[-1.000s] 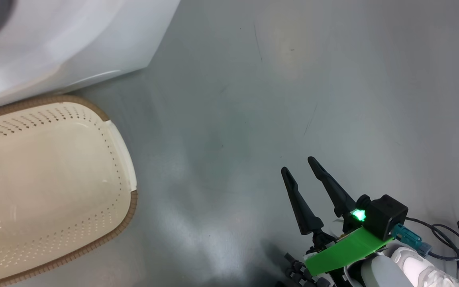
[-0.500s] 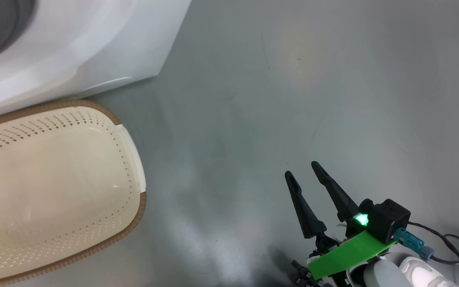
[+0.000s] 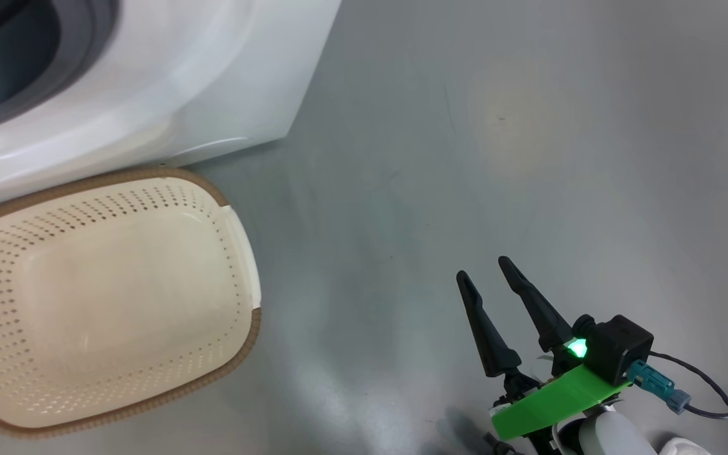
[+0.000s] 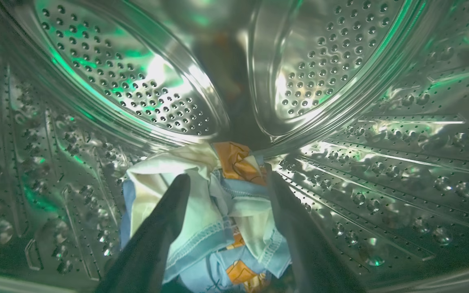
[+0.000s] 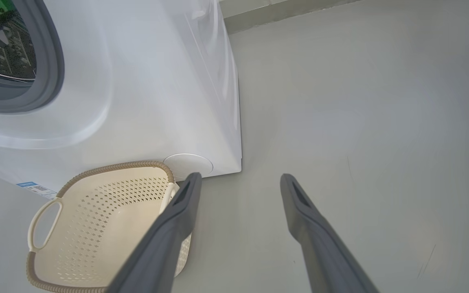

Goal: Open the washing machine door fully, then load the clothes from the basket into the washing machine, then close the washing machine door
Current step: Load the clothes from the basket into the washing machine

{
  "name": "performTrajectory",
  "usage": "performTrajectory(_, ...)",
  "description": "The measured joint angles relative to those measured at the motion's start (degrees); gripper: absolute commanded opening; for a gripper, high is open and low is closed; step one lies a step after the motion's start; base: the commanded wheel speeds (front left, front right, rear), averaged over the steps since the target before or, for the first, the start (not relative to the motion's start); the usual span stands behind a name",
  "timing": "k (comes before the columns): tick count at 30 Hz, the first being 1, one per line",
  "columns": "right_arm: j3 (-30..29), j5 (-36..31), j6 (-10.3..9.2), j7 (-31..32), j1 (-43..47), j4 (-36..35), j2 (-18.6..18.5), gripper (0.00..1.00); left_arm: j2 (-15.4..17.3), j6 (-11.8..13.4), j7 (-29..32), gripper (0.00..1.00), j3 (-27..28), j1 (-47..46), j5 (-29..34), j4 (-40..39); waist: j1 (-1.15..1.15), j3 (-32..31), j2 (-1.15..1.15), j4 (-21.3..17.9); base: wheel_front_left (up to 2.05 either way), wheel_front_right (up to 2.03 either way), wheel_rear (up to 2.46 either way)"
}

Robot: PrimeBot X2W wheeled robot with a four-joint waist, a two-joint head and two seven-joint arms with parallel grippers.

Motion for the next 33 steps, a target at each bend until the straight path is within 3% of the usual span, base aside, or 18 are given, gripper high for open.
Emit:
performTrajectory(16, -2.5, -2.5, 0.0, 0.0, 0.0, 0.7, -0.2, 1.0, -4.2, -3.5, -2.3, 1.0, 2.9, 10.0, -6.2, -1.5, 0.0, -4.8, 0.0, 5.3, 0.0, 0.0, 0.0)
performTrajectory(24, -4.4, -3.2, 0.0, 0.0, 0.0, 0.7, -0.3, 1.0, -6.6, -5.2, -2.5, 1.0, 3.2, 17.1, -7.6, -10.1, 0.0, -7.1, 0.0, 8.7, 0.0, 0.0, 0.0)
performTrajectory(33, -6.1, -3.9, 0.0, 0.0, 0.2, 0.7, -0.4, 1.0, -9.5, -8.2, -2.5, 1.0, 2.7, 32.8, -8.1, -24.0, 0.0, -10.6, 0.0, 11.6, 0.0, 0.0, 0.0)
